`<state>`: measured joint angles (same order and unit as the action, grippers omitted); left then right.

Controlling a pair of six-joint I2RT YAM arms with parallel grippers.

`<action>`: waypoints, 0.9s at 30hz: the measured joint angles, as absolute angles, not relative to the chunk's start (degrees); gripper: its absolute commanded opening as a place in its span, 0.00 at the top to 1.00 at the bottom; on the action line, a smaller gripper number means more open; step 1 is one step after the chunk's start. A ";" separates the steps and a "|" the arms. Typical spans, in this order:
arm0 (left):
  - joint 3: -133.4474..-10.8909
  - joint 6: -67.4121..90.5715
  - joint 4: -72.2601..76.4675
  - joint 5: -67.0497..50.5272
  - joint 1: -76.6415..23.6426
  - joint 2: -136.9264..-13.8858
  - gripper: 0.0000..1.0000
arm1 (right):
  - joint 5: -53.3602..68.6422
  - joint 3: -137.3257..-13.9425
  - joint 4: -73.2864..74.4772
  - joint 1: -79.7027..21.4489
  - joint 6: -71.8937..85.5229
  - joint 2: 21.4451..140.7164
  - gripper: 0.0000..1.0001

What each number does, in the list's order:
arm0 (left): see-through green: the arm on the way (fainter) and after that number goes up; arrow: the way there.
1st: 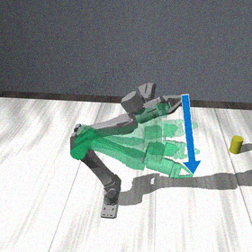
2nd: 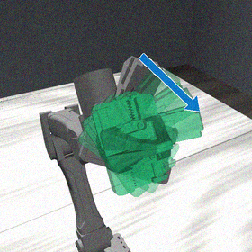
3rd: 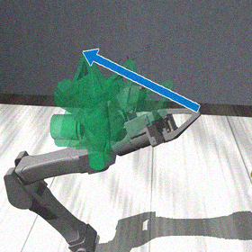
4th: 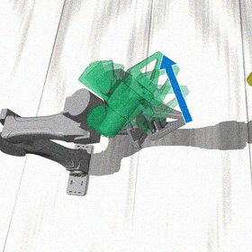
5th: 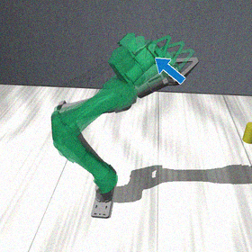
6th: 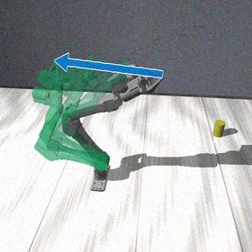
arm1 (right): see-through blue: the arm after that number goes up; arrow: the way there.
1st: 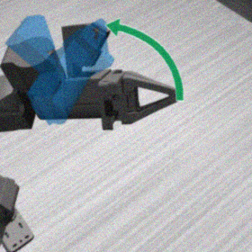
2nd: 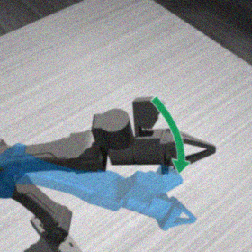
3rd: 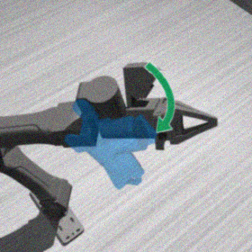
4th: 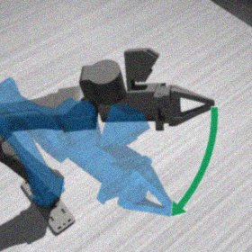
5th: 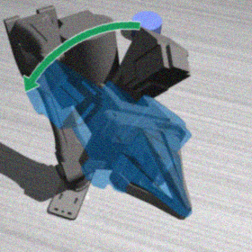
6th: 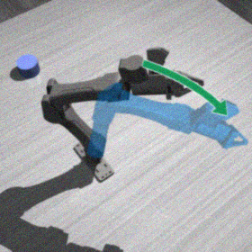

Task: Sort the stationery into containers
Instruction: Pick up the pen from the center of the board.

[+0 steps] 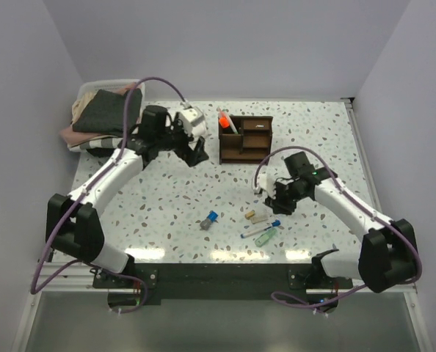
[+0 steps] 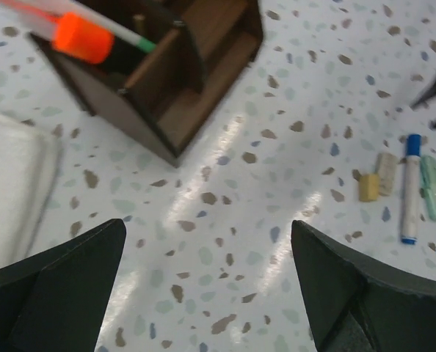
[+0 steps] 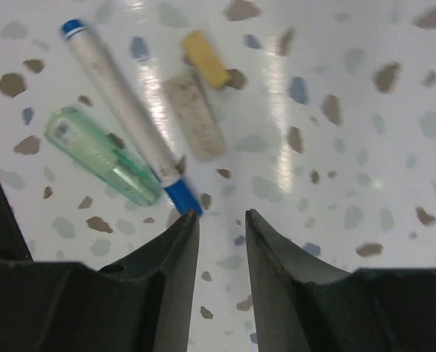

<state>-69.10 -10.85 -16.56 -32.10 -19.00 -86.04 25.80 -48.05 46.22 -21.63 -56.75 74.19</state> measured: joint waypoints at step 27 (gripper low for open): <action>-85.80 -12.49 -28.84 -23.83 -54.46 -111.85 0.31 | 4.69 -65.63 19.40 1.78 2.63 69.76 0.35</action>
